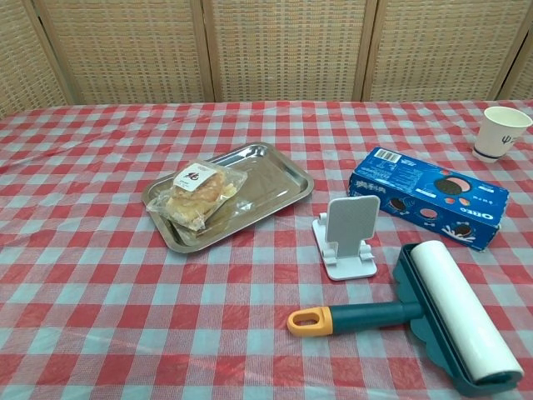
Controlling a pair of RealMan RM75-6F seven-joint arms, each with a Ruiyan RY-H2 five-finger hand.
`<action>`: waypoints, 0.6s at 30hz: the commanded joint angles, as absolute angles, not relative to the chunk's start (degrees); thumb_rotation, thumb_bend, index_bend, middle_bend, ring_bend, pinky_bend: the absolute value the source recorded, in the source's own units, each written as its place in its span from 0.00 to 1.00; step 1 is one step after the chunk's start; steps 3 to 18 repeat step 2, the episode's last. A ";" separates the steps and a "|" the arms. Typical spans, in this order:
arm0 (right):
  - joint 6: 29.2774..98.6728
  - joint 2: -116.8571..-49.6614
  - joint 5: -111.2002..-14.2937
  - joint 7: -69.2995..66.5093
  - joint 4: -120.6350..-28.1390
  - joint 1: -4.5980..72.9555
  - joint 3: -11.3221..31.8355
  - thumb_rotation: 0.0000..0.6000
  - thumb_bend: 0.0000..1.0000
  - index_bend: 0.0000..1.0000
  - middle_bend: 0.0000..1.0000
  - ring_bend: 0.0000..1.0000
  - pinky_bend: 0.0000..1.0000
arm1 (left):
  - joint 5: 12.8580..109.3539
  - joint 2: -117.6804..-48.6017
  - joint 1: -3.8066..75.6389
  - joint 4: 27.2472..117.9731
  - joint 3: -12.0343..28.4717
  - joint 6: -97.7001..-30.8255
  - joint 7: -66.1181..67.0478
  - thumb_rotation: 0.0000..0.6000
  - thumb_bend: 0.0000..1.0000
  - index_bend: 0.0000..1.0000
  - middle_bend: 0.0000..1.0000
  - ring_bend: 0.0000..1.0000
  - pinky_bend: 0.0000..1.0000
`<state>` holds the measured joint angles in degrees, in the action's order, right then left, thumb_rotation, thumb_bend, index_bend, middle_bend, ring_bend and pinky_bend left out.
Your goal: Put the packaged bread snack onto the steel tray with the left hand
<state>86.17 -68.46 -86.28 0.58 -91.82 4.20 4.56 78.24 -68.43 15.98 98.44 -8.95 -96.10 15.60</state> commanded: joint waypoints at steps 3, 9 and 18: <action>86.21 -68.56 -86.41 0.76 -91.76 4.24 4.50 1.00 0.08 0.04 0.00 0.00 0.00 | 78.52 -68.76 15.23 96.59 -7.26 -94.95 14.12 1.00 0.13 0.01 0.00 0.00 0.00; 86.21 -68.56 -86.41 0.76 -91.76 4.24 4.50 1.00 0.08 0.04 0.00 0.00 0.00 | 78.52 -68.76 15.23 96.59 -7.26 -94.95 14.12 1.00 0.13 0.01 0.00 0.00 0.00; 86.21 -68.56 -86.41 0.76 -91.76 4.24 4.50 1.00 0.08 0.04 0.00 0.00 0.00 | 78.52 -68.76 15.23 96.59 -7.26 -94.95 14.12 1.00 0.13 0.01 0.00 0.00 0.00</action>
